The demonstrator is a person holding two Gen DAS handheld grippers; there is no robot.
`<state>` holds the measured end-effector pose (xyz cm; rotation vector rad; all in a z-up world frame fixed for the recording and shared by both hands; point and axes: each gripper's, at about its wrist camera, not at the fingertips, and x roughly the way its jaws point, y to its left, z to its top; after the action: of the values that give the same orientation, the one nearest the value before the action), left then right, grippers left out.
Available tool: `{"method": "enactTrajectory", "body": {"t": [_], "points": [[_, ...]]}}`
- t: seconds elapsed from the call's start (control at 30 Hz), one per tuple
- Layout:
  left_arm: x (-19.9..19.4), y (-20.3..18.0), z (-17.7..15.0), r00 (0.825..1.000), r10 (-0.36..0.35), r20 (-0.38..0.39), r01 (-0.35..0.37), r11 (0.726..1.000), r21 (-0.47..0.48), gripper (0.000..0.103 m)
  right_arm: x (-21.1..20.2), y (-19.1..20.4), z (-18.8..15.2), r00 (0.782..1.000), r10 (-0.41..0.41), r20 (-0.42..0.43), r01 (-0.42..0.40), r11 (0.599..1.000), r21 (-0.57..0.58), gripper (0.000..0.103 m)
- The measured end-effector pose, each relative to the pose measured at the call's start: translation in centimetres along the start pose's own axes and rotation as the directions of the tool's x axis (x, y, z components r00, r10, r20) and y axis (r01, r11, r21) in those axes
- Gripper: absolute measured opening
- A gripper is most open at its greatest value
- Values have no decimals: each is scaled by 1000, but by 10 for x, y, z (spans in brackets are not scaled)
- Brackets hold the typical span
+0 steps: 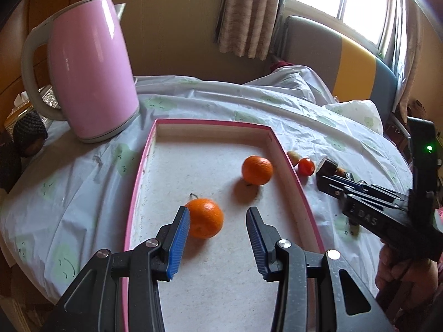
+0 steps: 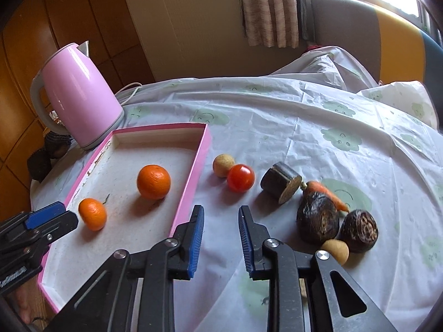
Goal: Organize fruits
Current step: 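Move the right gripper to the red cherry tomato while the left gripper approaches the produce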
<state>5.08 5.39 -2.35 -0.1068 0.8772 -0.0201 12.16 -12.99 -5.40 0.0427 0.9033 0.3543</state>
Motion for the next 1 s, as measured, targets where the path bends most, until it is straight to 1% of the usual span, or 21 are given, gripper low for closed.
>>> {"method": "enactTrajectory", "body": {"t": [0.23,0.4,0.5,0.6,0.73,1.0], "points": [[14,-18,17,999,-48,-13,49,998,34,43,20,-2,11,1000,-21,-11,21,1000,-12,23],[27,-32,31,997,-72,-28,74,996,58,39,31,-8,15,1000,-29,-11,29,1000,12,23],[34,-39,39,996,-79,-37,81,994,79,34,37,-11,17,999,-31,-15,31,999,24,23],[41,-46,45,994,-99,-52,104,990,94,33,41,-15,20,1000,-26,-14,27,999,39,23],[53,-52,52,987,-133,-85,140,986,88,32,44,-18,24,1000,-12,-11,12,999,42,23],[66,-60,61,981,-158,-113,170,980,99,31,51,-21,29,1000,21,-15,-20,998,54,24]]}}
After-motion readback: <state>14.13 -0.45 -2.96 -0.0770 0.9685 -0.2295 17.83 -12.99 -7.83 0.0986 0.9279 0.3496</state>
